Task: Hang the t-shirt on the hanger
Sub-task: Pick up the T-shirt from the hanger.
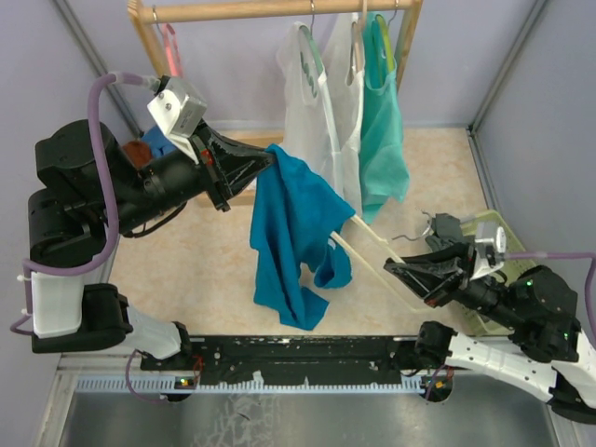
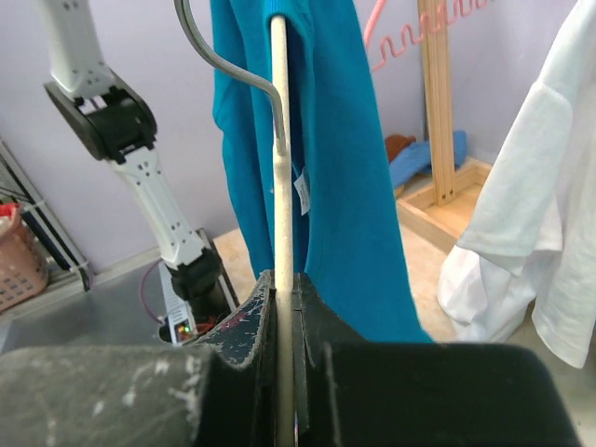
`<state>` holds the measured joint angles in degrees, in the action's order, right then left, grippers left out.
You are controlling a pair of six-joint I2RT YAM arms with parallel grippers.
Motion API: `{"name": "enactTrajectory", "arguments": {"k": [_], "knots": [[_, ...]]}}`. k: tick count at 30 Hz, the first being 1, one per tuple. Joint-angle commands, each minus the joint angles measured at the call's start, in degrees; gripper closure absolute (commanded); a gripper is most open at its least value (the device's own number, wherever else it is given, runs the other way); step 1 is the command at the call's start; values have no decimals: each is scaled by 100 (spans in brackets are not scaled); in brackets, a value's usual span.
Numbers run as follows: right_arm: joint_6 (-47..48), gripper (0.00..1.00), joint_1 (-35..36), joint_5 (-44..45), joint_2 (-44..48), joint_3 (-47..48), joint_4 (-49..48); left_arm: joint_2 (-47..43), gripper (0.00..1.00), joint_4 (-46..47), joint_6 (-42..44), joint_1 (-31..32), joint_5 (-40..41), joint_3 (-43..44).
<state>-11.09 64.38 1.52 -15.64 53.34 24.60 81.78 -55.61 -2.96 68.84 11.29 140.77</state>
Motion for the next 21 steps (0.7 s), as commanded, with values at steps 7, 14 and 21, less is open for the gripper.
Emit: {"name": "enactTrajectory", "arguments": {"k": [7,14,21], "knots": [[-65,100,20,11,293,-45,-927,-18,100,144,-38,-24,-13,117],[-108,100,13,-363,-779,-112,-839,41,100,215,-51,-26,-15,139],[-45,100,21,203,-329,24,-338,8,100,270,-64,-20,-109,120]]}}
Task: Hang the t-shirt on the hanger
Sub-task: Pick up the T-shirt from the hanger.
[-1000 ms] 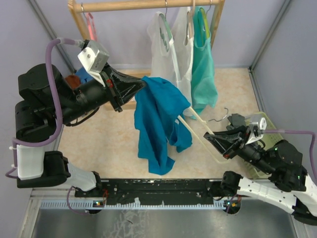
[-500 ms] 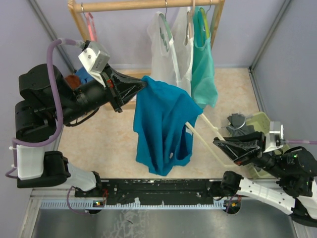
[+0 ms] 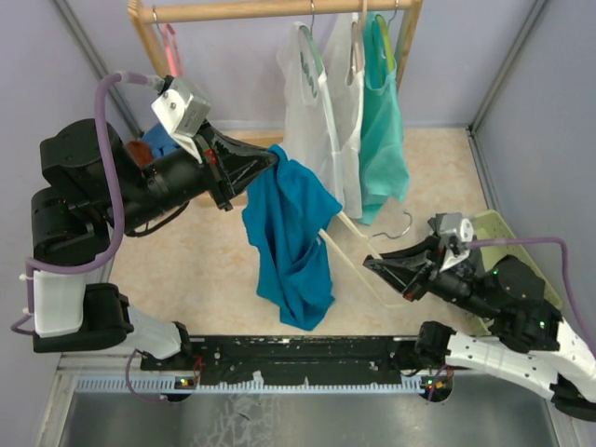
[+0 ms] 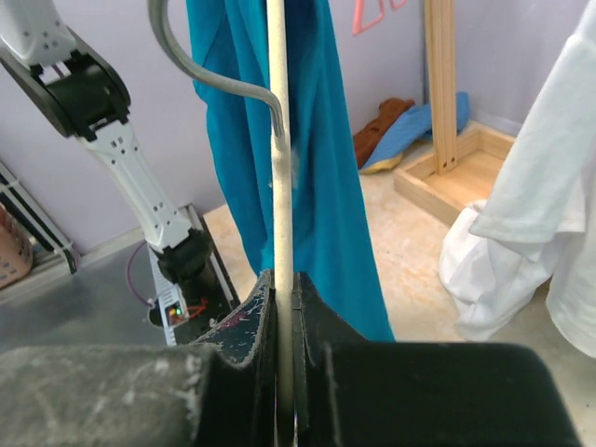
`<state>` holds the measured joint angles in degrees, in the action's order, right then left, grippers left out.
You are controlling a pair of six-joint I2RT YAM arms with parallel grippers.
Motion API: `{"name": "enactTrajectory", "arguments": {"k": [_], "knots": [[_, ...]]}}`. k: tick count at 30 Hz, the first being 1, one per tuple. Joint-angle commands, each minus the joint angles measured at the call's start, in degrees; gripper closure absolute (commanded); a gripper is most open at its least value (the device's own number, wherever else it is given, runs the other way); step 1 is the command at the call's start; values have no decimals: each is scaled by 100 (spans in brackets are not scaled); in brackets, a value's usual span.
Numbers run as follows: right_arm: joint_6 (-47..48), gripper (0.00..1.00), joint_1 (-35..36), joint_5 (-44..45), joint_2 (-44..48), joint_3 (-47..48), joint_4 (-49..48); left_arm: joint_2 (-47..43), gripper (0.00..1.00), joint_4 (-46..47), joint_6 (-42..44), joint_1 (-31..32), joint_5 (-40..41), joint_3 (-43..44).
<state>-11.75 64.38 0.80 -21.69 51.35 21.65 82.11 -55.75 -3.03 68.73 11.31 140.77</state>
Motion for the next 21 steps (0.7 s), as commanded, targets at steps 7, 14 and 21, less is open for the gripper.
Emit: {"name": "enactTrajectory", "arguments": {"k": [7,14,21], "knots": [[-2,100,18,-246,-89,38,-556,40,100,342,-47,-9,-149,133],[-5,100,14,-332,-281,-127,-530,-89,100,504,-93,-11,-287,133],[36,100,16,-400,-589,-207,-746,-55,100,670,-174,-9,-594,152]]}}
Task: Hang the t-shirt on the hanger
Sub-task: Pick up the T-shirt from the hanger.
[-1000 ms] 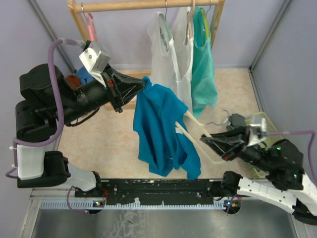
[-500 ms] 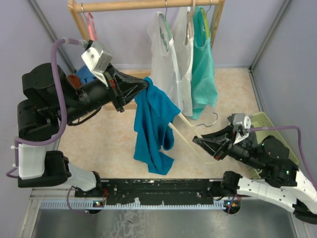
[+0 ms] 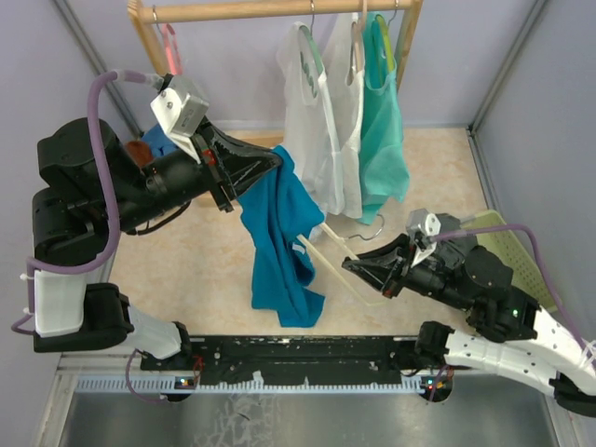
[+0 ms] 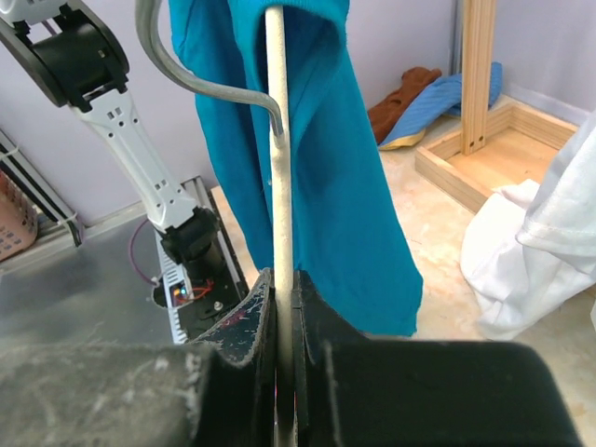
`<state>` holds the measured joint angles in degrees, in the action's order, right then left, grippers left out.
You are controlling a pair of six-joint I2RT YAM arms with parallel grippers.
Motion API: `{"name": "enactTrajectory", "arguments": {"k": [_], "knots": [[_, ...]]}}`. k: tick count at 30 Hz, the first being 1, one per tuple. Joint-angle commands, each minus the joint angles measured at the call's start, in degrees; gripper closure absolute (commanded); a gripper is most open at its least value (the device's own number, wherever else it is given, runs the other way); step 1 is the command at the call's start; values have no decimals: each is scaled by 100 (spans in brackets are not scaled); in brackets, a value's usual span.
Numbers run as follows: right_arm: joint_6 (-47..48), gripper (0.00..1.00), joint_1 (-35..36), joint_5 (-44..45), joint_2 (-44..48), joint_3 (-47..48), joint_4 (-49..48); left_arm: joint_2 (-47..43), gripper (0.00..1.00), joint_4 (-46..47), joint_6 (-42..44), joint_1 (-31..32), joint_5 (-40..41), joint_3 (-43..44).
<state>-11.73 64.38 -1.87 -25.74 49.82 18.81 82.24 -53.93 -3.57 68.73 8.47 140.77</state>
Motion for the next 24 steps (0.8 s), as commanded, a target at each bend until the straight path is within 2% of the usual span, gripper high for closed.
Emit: {"name": "enactTrajectory", "arguments": {"k": [1,11,18,24], "knots": [[36,100,18,-136,-193,-73,-542,-60,100,484,-120,-9,-300,145],[134,100,14,294,130,-6,-1620,-95,100,151,-172,-11,-5,117],[68,100,17,623,1105,-240,-1801,-346,100,81,-137,-9,404,-52],[-24,100,19,412,768,-374,-2034,-359,100,53,-108,-10,933,-99]]}}
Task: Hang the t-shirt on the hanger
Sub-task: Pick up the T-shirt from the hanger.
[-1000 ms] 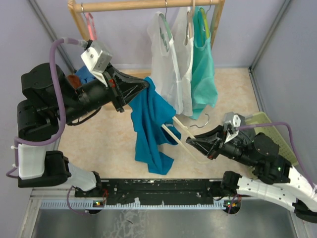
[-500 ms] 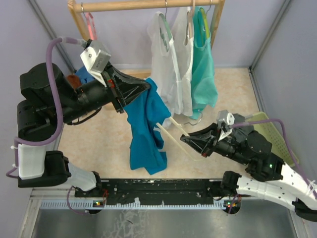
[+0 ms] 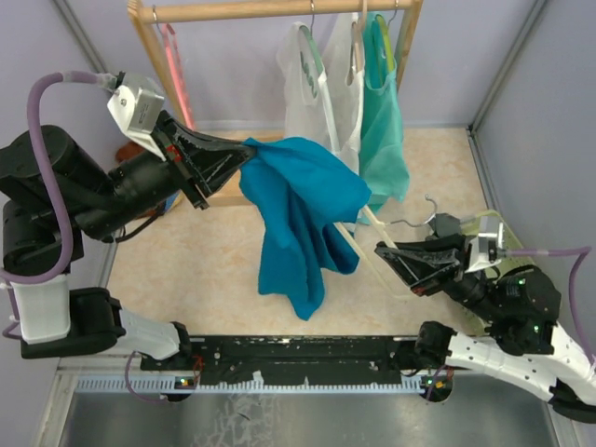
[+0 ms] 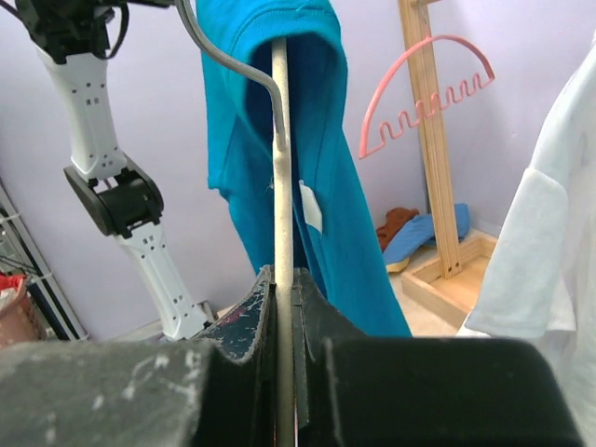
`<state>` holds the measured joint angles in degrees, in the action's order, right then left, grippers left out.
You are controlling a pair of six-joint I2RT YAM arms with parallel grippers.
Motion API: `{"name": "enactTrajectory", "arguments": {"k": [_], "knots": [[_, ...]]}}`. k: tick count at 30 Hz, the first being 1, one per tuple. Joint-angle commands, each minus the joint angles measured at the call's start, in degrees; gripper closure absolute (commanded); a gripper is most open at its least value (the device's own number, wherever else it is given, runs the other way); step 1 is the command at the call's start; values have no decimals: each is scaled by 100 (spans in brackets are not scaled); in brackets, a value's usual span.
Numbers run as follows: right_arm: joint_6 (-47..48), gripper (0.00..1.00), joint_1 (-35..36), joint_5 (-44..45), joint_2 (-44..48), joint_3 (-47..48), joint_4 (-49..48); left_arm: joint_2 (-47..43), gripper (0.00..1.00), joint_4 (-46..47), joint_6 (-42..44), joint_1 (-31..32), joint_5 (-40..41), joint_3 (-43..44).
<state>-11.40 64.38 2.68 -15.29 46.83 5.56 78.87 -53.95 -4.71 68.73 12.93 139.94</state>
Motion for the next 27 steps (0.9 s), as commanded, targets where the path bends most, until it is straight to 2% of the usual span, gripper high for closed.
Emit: {"name": "enactTrajectory", "arguments": {"k": [1,6,10,21,24,27], "knots": [[-71,100,16,-85,-359,-57,-685,-9,100,50,-2,-10,532,-15],[-2,100,16,-450,-971,179,-340,132,100,54,29,-9,376,99],[-14,100,17,-498,-981,96,-531,243,99,-12,59,-13,393,137],[69,100,18,96,108,200,-286,154,98,-114,88,-10,799,92],[16,100,16,-109,-290,125,-539,256,92,-166,130,-9,1079,86],[-15,100,15,-349,-807,153,-666,347,80,-166,180,-14,1367,110]]}}
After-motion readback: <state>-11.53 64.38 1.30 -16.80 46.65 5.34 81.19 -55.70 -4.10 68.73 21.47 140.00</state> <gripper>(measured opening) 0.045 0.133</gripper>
